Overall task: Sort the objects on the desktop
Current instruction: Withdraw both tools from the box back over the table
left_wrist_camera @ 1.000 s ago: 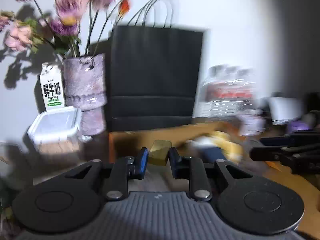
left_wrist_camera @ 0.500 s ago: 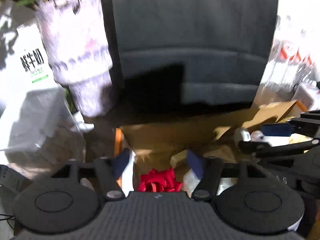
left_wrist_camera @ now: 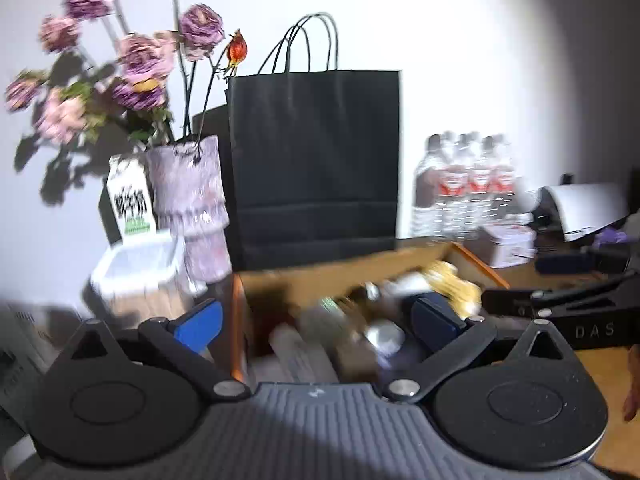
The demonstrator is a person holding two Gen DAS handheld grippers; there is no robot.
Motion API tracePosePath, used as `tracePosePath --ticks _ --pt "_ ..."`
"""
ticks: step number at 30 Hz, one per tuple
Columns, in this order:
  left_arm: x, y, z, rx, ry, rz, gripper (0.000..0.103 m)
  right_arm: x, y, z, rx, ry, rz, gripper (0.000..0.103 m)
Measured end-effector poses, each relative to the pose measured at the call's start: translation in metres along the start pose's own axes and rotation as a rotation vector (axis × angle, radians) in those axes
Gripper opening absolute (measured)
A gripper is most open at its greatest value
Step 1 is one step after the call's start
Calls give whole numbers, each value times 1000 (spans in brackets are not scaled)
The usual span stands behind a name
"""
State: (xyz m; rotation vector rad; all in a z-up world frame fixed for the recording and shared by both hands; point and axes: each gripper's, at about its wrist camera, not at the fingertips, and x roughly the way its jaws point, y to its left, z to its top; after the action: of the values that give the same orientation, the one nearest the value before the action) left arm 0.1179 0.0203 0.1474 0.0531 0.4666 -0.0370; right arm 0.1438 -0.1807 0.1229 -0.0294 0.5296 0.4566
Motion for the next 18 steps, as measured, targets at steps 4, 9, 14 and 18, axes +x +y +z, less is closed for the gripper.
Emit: tracePosePath --ticks 4,9,14,18 --pt "-48 -13 -61 -75 -19 24 103 -38 11 -64 -3 29 15 82" --pt "-85 -30 -131 -66 12 33 103 -70 31 -135 -36 63 40 83" --pt "-105 -31 -183 -106 59 28 103 -85 45 -180 -36 84 29 84" --pt "-108 -24 -194 -136 84 23 103 -93 48 -188 -58 47 32 93"
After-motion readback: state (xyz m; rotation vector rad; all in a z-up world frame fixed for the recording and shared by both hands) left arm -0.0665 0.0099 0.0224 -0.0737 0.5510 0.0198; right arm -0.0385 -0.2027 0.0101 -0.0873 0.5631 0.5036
